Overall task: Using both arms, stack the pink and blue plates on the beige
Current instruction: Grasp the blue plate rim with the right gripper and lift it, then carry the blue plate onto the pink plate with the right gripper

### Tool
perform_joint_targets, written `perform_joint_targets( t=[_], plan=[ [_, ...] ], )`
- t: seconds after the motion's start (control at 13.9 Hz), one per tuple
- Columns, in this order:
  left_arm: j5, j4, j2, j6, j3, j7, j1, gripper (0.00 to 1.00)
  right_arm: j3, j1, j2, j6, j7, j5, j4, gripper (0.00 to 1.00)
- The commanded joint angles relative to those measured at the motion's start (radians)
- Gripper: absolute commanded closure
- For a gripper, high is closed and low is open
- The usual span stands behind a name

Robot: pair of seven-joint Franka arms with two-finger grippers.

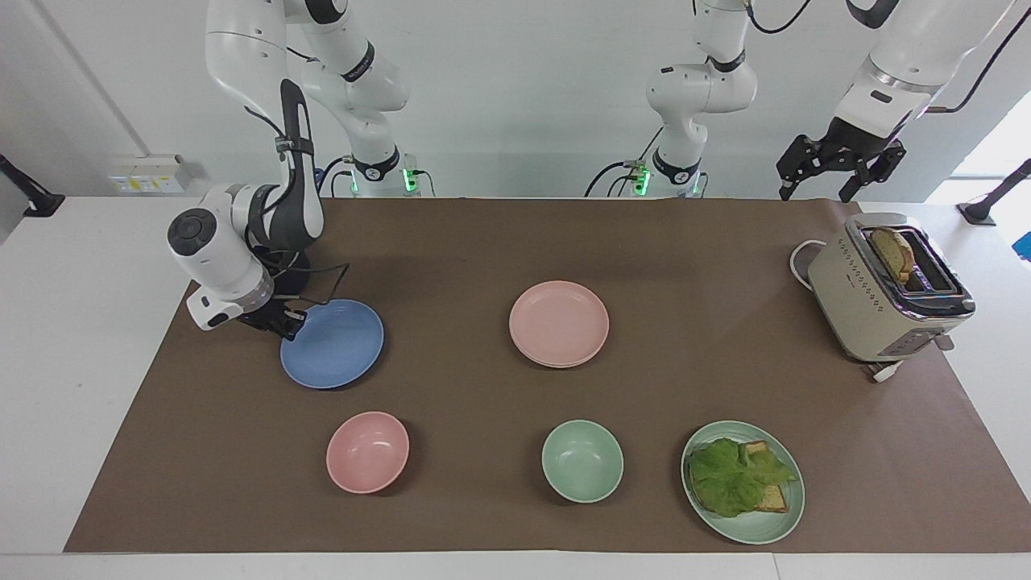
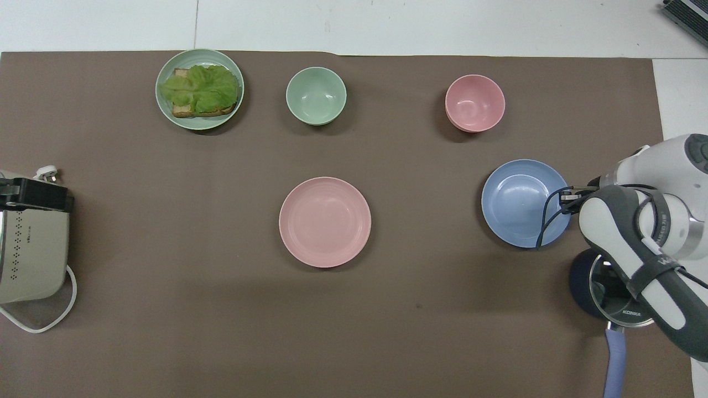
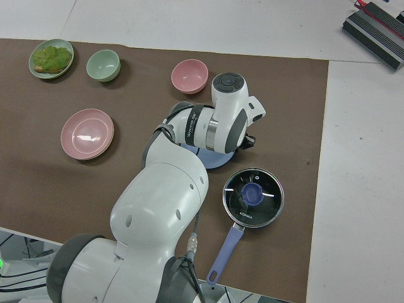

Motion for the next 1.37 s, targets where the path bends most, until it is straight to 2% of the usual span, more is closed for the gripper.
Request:
perform_joint_targets(
  t=[0.0, 0.29, 0.43, 0.58, 0.79, 1.01, 1.3],
  plan=[
    [0.011, 0.011, -0.008, -0.022, -0.008, 0.005, 0.009, 0.0, 0.011, -0.001, -0.052, -0.063, -0.033, 0.06, -0.004, 1.0],
    [0.011, 0.011, -0.008, -0.022, -0.006, 0.005, 0.01, 0.0, 0.013, 0.064, -0.12, -0.158, -0.025, 0.132, 0.029, 1.0],
    [0.011, 0.011, -0.008, -0.022, -0.006, 0.005, 0.009, 0.0, 0.013, 0.11, -0.123, -0.227, -0.001, 0.218, 0.078, 1.0],
    [0.011, 0.011, -0.008, -0.022, -0.006, 0.005, 0.009, 0.0, 0.014, 0.162, -0.123, -0.233, 0.041, 0.256, 0.098, 1.0],
    [0.011, 0.011, -0.008, -0.022, -0.006, 0.005, 0.009, 0.0, 0.014, 0.269, -0.122, -0.18, 0.116, 0.295, 0.1, 1.0],
    [0.011, 0.011, -0.008, -0.022, -0.006, 0.005, 0.009, 0.0, 0.014, 0.41, -0.109, -0.078, 0.31, 0.302, 0.1, 1.0],
    [0.011, 0.011, -0.008, -0.022, -0.006, 0.005, 0.009, 0.0, 0.013, 0.524, -0.03, 0.086, 0.392, 0.391, 0.114, 1.0]
  ],
)
